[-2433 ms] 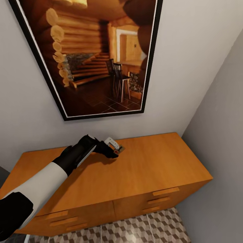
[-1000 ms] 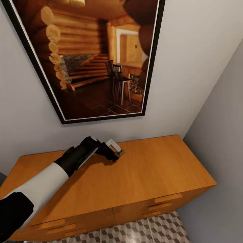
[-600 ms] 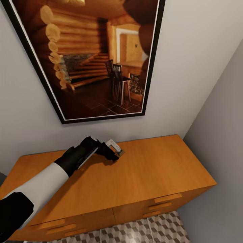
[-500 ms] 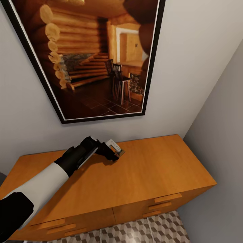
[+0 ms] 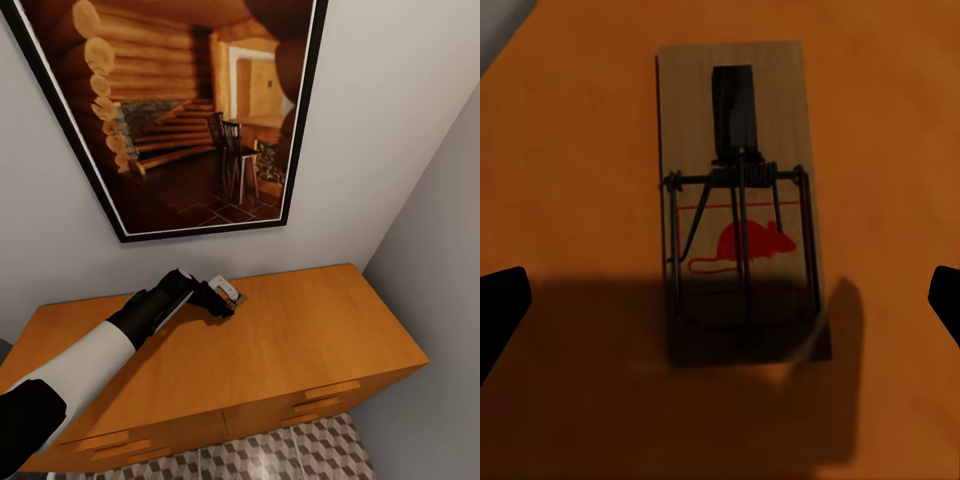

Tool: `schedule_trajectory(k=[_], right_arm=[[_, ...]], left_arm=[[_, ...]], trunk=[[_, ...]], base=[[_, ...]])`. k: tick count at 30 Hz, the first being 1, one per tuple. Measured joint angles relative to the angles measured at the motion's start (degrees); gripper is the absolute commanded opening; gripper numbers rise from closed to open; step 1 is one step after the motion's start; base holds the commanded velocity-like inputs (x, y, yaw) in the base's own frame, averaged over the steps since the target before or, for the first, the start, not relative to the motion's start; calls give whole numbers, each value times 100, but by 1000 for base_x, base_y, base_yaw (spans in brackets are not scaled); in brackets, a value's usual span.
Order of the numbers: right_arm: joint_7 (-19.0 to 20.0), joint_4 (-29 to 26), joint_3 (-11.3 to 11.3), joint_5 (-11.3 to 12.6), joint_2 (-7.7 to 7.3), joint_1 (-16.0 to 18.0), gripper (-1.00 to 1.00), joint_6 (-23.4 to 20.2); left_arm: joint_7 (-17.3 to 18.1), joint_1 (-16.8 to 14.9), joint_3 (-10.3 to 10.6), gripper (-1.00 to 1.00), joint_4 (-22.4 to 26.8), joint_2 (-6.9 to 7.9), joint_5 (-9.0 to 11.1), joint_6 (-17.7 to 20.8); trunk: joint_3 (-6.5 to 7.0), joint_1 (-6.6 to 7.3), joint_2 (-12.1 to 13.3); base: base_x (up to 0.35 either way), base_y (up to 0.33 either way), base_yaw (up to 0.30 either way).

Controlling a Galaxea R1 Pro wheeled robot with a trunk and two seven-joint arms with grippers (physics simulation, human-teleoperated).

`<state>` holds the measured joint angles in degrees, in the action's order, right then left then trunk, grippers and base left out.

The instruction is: Take the four mousetraps from the cabinet in the bathroom and place them on the bathroom floor. Make sure all four end up on the same floor surface, and ensure that at least two of them are either under or directly next to the same bathroom sink.

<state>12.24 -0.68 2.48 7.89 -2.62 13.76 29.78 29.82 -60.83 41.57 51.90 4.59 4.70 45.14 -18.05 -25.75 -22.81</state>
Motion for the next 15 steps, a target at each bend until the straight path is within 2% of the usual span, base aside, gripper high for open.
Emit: schedule_trajectory(k=[15], right_arm=[[0, 0, 0, 0, 4, 0, -100, 0]], left_arm=[[0, 0, -2, 100, -2, 2, 0, 0]], trunk=[[-72, 0, 0]], base=[[0, 0, 0]])
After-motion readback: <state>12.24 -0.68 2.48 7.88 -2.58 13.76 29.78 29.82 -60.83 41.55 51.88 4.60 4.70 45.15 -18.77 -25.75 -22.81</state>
